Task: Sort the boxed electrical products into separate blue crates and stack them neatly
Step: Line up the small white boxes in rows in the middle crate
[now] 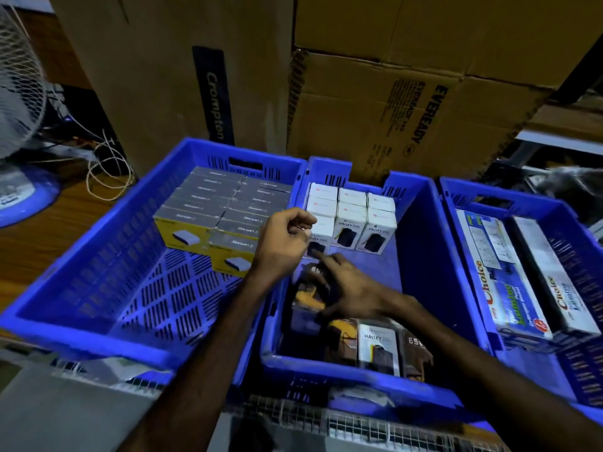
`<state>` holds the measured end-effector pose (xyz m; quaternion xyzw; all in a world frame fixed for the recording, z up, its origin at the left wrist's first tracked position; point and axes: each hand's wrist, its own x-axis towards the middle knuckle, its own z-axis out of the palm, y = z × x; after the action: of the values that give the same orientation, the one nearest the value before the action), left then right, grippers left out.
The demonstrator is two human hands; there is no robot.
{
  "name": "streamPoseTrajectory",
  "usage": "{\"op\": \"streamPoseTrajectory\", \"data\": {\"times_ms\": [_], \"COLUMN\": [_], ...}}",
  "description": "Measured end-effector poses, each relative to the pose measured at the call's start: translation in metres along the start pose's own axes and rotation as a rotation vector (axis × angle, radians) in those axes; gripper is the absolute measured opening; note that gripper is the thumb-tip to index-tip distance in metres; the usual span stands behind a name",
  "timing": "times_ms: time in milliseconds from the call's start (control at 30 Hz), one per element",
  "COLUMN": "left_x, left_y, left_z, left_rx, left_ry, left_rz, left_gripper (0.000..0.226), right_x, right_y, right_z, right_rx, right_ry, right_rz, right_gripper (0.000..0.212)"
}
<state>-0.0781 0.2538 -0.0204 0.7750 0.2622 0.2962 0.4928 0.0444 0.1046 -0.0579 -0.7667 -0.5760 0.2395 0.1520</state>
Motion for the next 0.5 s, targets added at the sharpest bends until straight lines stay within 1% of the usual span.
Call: {"op": "streamPoseTrajectory", "data": {"times_ms": [100,167,233,333,400,467,500], "left_x": [-0.001,0.0,0.001,-0.002,-0.005,-0.008,-0.009], "left_y": [0.004,0.006,0.004,0.012,0.02,0.027,0.03], "left_z": [-0.002,-0.004,-0.005,-0.004,-0.003,-0.002,-0.003], "left_rx": [-0.064,-0.105,-0.175,-0.314,-0.436,-0.597,-0.696], "left_ry": [0.063,0.103,0.1,-0.004,-0.108,-0.287,-0.381], "left_rz": [-0.024,-0.027,-0.032,-0.111,-0.224,-0.329,-0.363], "left_gripper": [0.018,0.014,0.014,0.022,0.032,0.046,0.048], "right_x": [-0.018,-0.034,-0.048,-0.062,-0.068,-0.073,-0.074], "right_y": [0.005,0.005,-0.001,-0.014,-0.022,-0.029,-0.03], "right_z": [-0.031,-0.046,-0.056,-0.063,-0.066,-0.069,-0.069], "right_rx": [0.221,0.306,0.352,0.384,0.379,0.395,0.413], "right_ry": [0.102,0.186,0.278,0.42,0.507,0.573,0.591], "right_rz": [0.021,0.016,-0.006,-0.074,-0.133,-0.183,-0.202], "right_gripper": [0.118,0.113,0.11,0.106,0.102,0.097,0.096]}}
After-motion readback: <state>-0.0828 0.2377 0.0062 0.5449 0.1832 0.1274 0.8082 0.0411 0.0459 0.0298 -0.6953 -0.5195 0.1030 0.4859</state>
